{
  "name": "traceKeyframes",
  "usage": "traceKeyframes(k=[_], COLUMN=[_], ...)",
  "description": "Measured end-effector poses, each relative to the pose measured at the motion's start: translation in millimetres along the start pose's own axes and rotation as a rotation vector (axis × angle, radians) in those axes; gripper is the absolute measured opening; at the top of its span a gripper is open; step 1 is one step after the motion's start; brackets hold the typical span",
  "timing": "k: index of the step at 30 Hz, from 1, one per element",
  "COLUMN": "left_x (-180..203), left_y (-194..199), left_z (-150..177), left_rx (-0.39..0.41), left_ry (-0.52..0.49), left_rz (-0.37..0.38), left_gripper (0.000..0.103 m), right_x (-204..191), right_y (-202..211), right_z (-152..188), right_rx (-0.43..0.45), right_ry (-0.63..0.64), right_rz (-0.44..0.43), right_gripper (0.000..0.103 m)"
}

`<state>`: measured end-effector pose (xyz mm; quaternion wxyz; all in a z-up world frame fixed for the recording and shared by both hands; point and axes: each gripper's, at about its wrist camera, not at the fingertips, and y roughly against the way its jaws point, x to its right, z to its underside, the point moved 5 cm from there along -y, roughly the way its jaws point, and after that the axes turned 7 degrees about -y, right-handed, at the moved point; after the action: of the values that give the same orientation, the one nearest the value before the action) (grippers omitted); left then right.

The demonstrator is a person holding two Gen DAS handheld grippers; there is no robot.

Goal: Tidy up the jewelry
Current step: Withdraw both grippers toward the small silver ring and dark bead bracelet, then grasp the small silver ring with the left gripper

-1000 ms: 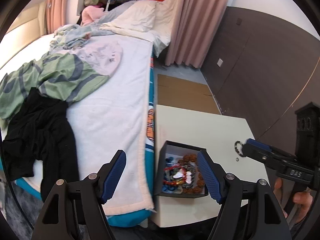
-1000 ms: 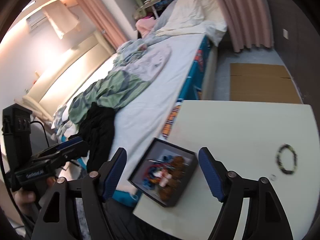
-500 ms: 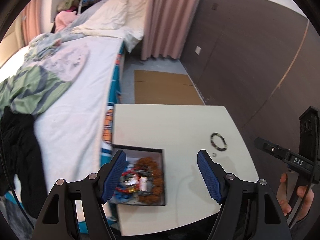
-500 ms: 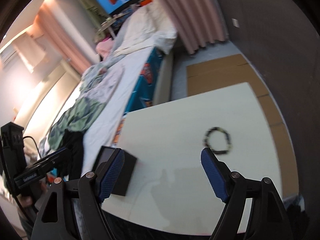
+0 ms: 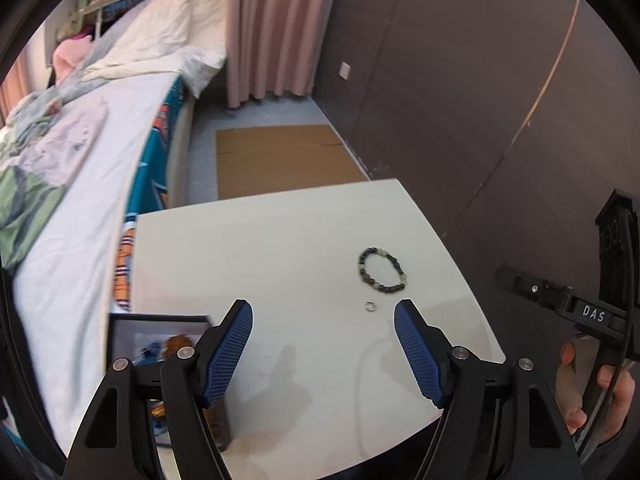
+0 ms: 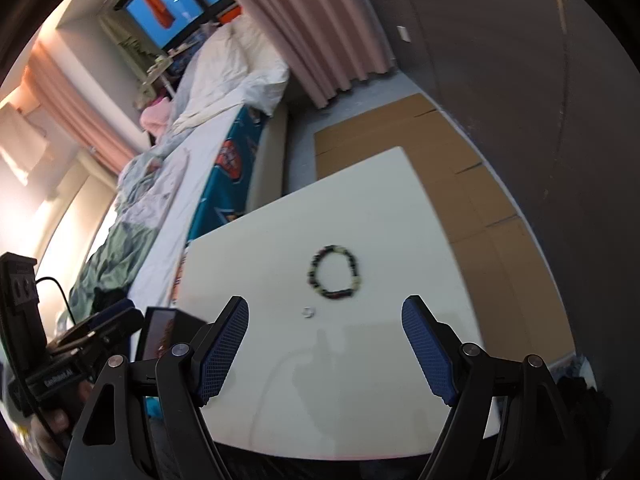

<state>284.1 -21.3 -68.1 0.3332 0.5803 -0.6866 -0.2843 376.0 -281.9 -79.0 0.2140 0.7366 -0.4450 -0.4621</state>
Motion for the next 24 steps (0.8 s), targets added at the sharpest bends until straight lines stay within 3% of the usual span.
traceKeyframes(k=[9,16,18,24], left_x=[33.2,57.0,61.1,69.0], left_y=[-56.1,-96.5,-110.3,-137.9], left_z=[2.0,6.6,9.1,15.6], left_rx=[-0.094,-0.156,-0.181,-0.22], left_ry=[-0.066,-0.128,-0.137,-0.171], left_rz=[0.027,0.023,0.022,-0.013], left_gripper=[0.049,0.043,0.036,0.036], right_x=[29.3,49.5,58.8,76.2], right_y=[-4.3,-11.8,-12.2,-17.0], right_z=[-1.8,-5.7,-8.9,-13.2], right_rx=[-0.01,-0.031,-0.033,-0.043], right_ry=[-0.04,-0.045,-0.071,-0.108], right_rz=[0.04,0.077,0.083,0.095], right_gripper=[0.079,0.079,0.079,0.079])
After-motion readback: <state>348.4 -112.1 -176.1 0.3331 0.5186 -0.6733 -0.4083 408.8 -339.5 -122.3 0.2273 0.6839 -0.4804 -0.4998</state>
